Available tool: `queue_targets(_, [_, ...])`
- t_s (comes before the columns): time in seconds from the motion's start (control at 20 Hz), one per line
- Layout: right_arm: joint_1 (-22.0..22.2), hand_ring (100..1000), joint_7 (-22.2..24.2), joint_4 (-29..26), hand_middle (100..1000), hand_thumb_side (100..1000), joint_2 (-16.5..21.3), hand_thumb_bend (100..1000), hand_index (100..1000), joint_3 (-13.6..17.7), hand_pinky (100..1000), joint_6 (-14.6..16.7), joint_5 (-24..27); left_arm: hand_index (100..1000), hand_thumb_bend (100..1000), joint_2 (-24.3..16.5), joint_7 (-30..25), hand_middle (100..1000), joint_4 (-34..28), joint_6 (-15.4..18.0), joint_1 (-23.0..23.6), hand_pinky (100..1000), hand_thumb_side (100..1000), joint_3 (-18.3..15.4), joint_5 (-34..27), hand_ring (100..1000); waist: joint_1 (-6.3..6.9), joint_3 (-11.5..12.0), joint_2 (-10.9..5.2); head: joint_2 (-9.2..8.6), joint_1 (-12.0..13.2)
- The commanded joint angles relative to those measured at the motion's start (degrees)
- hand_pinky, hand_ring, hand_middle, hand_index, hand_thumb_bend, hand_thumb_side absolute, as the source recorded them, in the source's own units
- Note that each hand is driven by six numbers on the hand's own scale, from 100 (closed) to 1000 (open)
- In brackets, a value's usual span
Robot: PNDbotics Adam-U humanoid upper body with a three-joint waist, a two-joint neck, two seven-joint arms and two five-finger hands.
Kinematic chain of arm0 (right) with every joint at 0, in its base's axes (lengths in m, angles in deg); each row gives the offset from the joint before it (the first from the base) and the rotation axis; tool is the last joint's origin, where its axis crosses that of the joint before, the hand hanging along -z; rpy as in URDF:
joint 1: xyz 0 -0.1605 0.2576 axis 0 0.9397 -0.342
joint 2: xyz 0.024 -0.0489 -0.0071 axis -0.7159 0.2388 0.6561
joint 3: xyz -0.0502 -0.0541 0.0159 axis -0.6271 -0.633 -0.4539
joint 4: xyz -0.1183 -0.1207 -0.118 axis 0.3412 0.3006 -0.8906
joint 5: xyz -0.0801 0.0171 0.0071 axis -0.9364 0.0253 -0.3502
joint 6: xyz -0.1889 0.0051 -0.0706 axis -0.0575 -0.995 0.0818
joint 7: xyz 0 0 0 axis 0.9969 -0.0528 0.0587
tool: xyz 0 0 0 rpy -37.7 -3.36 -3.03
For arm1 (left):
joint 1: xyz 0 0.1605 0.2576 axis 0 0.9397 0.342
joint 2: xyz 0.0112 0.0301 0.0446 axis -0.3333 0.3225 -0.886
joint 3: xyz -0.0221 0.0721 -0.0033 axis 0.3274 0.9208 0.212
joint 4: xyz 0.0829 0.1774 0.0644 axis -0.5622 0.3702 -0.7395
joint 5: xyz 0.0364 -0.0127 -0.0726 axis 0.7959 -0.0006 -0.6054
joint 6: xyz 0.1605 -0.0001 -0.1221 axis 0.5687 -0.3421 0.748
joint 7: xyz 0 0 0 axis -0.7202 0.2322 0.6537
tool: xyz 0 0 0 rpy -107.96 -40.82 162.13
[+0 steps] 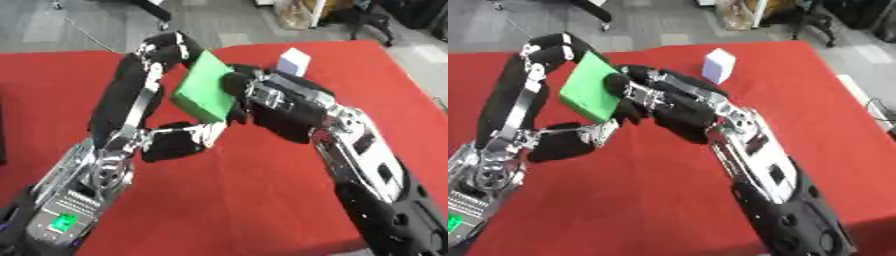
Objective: Pick up the objects with one hand, pass them to the other hand, and then place them into the box on the other side of the table.
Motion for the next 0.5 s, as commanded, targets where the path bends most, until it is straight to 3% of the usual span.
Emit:
queue_targets(0.05, [-0.67, 652, 0.19, -0.65, 279, 713, 0.73, 100, 682, 0.09, 737, -0.27, 0.78, 609, 146, -0.26, 1.45, 525, -0.41, 0.30, -1.05, 716, 157, -1.08, 1.63, 519, -0.56, -0.02, 0.43, -0.10, -0.15])
queue_targets(0.5, [-0.61, 670, 0.12, -1.07, 334, 850, 0.79, 100, 755, 0.14, 739, -0.95, 1.38, 596, 151, -0.01, 2.69, 517, -0.41, 1.87, -0.97, 705, 163, -1.89, 6.50, 513, -0.53, -0.04, 0.35, -0.10, -0.67])
